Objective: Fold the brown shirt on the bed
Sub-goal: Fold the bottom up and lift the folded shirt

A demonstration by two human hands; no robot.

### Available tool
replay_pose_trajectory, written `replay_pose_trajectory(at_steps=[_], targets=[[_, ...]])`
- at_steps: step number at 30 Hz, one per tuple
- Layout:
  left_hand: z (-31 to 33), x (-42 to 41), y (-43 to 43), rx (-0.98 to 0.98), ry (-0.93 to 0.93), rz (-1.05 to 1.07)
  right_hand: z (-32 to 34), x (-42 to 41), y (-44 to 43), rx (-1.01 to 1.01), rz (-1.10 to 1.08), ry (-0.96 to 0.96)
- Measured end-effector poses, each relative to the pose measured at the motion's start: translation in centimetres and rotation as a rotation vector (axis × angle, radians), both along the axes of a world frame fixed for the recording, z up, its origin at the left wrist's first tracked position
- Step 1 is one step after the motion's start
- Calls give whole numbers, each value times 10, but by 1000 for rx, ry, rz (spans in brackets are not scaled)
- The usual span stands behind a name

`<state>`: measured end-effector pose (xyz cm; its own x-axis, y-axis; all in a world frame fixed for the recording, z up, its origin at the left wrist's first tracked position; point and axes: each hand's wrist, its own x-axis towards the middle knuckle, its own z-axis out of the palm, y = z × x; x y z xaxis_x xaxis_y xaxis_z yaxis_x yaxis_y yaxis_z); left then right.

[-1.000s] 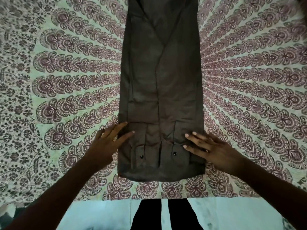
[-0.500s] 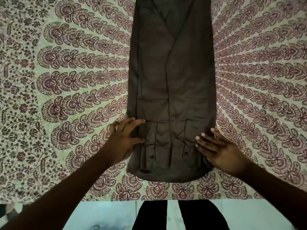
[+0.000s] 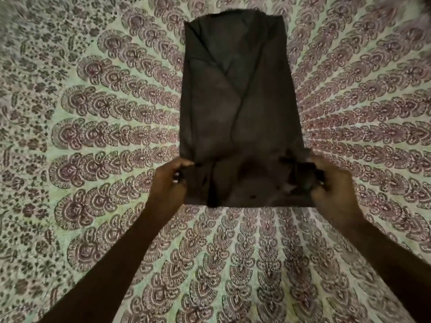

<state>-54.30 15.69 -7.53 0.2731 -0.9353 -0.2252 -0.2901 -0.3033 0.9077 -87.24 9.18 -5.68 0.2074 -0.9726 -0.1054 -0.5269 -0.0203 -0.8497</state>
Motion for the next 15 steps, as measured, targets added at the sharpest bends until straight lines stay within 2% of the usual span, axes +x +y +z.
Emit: replay_pose_trajectory(at_steps=[4,7,10,15], targets=[[-18,6,-46,349,26,168,-35,16,-66,330,-113,61],[-31,10,-58,472,2,209,-47,19,-87,450,-218,6],[-31,7,-63,457,-86,309,-48,20,-92,465,-276,-65],[-36,7,-53,405,-180,302,-50,22,-97,270,-258,32]])
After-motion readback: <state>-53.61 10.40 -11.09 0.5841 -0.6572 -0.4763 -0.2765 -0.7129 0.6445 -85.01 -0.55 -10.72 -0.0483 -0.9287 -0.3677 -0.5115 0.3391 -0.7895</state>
